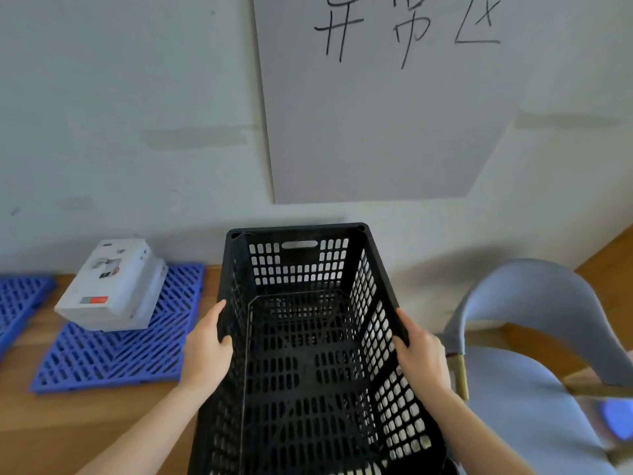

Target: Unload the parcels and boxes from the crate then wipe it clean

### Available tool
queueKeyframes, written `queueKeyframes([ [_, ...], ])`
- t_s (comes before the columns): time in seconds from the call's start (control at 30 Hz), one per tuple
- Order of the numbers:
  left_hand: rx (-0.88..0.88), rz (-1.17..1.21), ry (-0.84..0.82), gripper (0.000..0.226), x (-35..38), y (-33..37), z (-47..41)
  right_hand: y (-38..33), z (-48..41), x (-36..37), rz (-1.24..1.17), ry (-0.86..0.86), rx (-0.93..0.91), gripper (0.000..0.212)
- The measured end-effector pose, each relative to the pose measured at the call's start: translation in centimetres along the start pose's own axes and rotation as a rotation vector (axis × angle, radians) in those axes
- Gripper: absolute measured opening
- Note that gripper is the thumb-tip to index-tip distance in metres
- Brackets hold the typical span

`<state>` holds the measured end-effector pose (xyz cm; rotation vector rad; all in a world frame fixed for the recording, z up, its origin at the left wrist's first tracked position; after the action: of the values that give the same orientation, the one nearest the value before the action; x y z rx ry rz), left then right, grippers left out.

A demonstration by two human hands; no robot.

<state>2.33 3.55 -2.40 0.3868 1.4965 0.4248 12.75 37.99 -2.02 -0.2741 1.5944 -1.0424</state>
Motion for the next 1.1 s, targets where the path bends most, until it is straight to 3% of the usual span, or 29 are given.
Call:
queueKeyframes([
  [0.47, 0.023, -0.035, 0.029, 0.073, 5.7, -1.3, -3.4, 3.3, -3.8, 2.5, -0.052, 0.017, -0.011, 0.055],
  [1.1, 0.082, -0.110, 0.087, 0.071, 5.9, -2.2, -5.0, 2.1, -3.6, 3.9, 0.032, 0.015, -0.013, 0.053],
])
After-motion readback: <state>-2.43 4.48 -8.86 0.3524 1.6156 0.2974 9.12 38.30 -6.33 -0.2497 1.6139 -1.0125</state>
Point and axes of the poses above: each hand's wrist, its own z-axis away from the middle knuckle, its own x-axis out of the palm, y = z × x, the point moved 2 cm from there along -z, towards the middle knuckle, and after that the axes turned 13 degrees about -z, right-handed, at the moved point
